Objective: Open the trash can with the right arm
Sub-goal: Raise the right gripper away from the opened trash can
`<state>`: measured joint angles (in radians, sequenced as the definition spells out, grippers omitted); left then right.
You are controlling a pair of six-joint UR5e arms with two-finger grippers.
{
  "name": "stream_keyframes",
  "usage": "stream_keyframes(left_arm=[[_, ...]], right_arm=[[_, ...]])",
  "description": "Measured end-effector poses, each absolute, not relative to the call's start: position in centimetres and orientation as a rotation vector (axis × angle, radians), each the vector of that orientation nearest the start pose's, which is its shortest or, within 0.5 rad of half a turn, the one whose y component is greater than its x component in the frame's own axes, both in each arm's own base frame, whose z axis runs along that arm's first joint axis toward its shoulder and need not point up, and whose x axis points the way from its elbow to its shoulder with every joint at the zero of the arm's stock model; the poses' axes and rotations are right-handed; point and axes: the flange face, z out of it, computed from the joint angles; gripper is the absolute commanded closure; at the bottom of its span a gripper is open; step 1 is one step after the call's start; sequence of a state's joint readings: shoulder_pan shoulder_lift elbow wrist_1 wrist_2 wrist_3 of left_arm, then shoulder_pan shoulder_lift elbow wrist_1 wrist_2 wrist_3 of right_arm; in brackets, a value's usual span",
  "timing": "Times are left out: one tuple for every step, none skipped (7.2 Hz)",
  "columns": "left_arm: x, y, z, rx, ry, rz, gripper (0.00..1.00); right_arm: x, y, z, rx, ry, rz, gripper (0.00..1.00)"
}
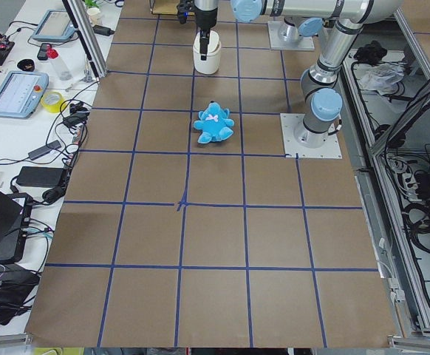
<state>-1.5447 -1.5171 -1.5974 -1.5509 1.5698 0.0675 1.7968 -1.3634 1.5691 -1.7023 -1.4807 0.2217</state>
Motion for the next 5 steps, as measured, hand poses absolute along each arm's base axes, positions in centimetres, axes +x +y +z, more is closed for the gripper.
stream_keyframes(left_arm=[[-12.1,-47.7,50.3,0.065,3.139,-0.074,0.00],[-12.1,-47.7,50.3,0.065,3.139,-0.073,0.00],[-12.1,-47.7,50.2,0.065,3.138,-0.073,0.00],[-12.1,-47.7,50.3,0.065,3.138,-0.074,0.00],[-12.1,-47.7,50.3,0.065,3.139,-0.074,0.00]], right_arm=[[26.3,-52.1,41.6,0.003,3.079,0.130,0.22],[25.7,-52.4,43.5,0.003,3.106,0.112,0.09],[25.0,-52.5,44.8,-0.019,3.126,0.101,0.01],[23.5,-52.9,45.8,-0.079,3.128,0.084,0.00],[20.9,-53.5,46.8,-0.163,3.118,0.062,0.00]])
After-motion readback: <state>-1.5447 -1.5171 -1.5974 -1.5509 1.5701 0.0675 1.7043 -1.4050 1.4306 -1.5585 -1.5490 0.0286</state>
